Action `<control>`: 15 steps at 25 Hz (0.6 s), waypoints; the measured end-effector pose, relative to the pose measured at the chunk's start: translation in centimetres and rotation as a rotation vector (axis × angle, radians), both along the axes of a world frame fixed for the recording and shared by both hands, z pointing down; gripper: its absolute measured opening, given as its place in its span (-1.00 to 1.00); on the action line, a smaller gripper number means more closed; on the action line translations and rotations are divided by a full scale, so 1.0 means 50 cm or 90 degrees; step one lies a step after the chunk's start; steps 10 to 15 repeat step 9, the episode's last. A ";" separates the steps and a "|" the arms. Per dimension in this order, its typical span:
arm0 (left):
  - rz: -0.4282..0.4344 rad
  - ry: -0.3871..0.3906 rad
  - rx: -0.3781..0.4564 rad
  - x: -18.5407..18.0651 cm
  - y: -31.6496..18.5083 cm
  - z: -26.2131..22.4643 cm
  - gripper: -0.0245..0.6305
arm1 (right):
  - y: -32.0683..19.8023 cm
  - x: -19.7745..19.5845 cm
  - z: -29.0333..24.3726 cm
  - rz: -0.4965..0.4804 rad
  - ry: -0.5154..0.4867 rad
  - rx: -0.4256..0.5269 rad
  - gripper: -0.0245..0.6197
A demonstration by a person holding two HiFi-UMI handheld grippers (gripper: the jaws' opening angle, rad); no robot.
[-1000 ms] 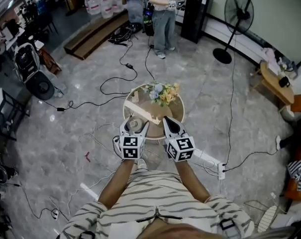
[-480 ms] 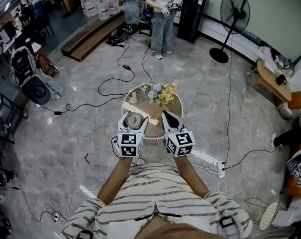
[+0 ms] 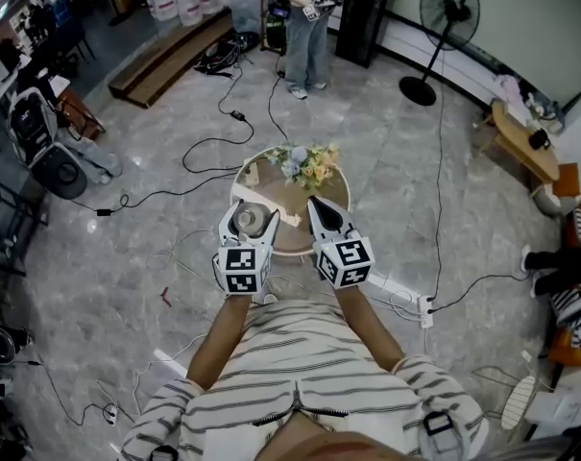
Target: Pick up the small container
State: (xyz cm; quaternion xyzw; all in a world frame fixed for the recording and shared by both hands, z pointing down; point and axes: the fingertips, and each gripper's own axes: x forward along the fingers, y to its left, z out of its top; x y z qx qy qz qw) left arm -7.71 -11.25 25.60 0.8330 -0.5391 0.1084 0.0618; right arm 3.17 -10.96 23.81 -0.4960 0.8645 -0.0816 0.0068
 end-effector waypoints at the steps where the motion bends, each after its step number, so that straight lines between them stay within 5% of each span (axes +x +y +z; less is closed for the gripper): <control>1: 0.001 0.002 0.002 0.000 0.003 -0.001 0.08 | 0.003 0.000 -0.001 0.001 0.001 0.001 -0.90; 15: 0.001 0.005 0.014 -0.016 -0.003 -0.005 0.08 | -0.002 -0.016 -0.002 0.004 0.011 0.016 -0.90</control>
